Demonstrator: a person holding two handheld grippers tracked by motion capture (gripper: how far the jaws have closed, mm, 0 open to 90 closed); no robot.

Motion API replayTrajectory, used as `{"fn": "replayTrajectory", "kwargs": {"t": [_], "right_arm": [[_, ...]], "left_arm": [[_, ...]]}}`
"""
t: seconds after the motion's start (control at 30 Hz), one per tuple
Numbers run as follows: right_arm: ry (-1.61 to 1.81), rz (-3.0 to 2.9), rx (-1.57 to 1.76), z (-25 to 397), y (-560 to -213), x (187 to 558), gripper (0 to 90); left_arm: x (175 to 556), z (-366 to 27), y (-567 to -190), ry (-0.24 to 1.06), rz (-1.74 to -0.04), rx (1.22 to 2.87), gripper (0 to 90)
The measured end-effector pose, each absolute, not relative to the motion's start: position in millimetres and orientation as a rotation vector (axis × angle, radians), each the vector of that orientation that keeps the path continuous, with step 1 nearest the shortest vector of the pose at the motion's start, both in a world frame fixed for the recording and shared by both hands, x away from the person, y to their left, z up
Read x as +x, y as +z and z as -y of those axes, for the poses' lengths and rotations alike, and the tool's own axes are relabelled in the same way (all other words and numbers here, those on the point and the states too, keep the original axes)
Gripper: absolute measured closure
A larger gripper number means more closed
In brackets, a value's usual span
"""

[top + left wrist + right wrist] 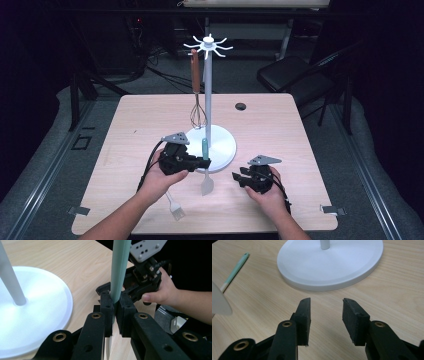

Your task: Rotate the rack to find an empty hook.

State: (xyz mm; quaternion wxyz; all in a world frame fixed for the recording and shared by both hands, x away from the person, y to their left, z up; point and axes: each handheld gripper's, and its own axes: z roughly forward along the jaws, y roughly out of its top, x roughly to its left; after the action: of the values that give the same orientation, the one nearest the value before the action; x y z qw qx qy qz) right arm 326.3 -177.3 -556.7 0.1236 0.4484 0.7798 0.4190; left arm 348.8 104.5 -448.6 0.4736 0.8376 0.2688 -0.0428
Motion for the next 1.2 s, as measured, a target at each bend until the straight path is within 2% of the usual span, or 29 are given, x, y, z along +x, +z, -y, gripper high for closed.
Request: {"fn": "replayTrajectory", "kwargs": {"t": [0.53,1.2], "right_arm": [[1.204,-2.282,1.293,175,-560,326,57.5],[1.213,-2.286,1.29,175,-561,326,57.3]], "left_arm": [[381,-106,-382,-0.057,-0.605,2.062,84.4],[401,-103,-324,0.034,-0.601,2.038,84.4]]}}
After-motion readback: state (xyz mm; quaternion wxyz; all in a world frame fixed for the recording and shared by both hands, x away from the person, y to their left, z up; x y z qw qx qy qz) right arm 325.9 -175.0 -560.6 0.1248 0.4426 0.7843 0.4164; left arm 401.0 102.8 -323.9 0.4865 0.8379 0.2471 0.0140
